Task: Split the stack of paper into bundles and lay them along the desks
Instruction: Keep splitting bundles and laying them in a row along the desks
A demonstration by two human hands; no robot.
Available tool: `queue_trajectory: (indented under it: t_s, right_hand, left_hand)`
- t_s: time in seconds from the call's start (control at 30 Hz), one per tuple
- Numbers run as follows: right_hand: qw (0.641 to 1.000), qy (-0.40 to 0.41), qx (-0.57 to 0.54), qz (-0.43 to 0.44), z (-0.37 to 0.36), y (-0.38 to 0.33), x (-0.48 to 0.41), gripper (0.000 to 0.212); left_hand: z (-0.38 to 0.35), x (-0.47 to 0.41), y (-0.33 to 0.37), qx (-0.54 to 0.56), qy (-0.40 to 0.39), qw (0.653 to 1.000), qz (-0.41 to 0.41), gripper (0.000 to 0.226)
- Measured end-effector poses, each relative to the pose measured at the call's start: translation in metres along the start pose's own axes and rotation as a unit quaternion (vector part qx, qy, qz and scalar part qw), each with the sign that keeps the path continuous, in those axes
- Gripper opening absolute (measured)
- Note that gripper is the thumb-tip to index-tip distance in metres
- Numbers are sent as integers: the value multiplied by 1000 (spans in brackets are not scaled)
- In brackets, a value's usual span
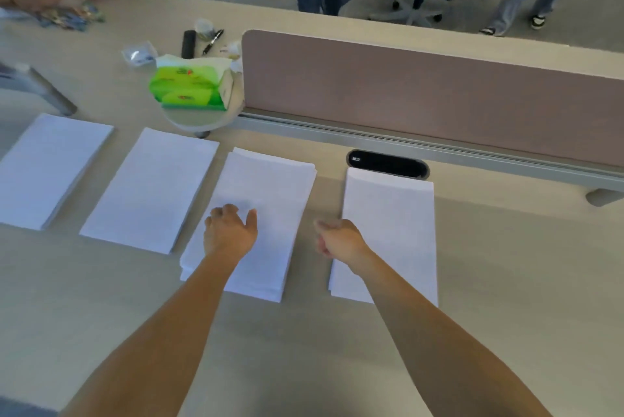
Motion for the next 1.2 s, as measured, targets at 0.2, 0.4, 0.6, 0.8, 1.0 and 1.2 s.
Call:
queue_trajectory:
  t_s: [0.2, 0.4, 0.6, 0.8, 1.0, 1.2]
  right_hand:
    - [998, 44, 28, -18, -66, -10, -9, 40]
    - [991, 107, 63, -51, -82, -26, -4, 39]
    - [988, 124, 73, -64, -92, -39, -1, 27]
    - [991, 99, 65, -68, -101, -42, -8, 36]
    - [993, 82, 11, -84, -92, -34, -11, 28]
    - [994, 64, -42, -83, -86, -29, -10, 42]
  left_hand:
    - [18, -24, -67, 28, -52, 997, 52, 72]
    - [25, -32, -79, 65, -109, 992, 20, 67]
    - [45, -39, -69, 51, -113, 992, 8, 53]
    - [52, -32, -51, -22, -109, 994, -8, 41]
    - [49, -48, -35, 44, -153, 987, 17, 51]
    - [45, -52, -24, -2, -205, 979, 11, 41]
Point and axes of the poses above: each hand's wrist, its own x-axis away from the middle knuckle, its own z-axis out of the back of the hand, y = z × x, the point moved 2 cm from there along -x, towards the middle knuckle, and after that the axes turned 1 degree about -x, right-handed, at the moved point
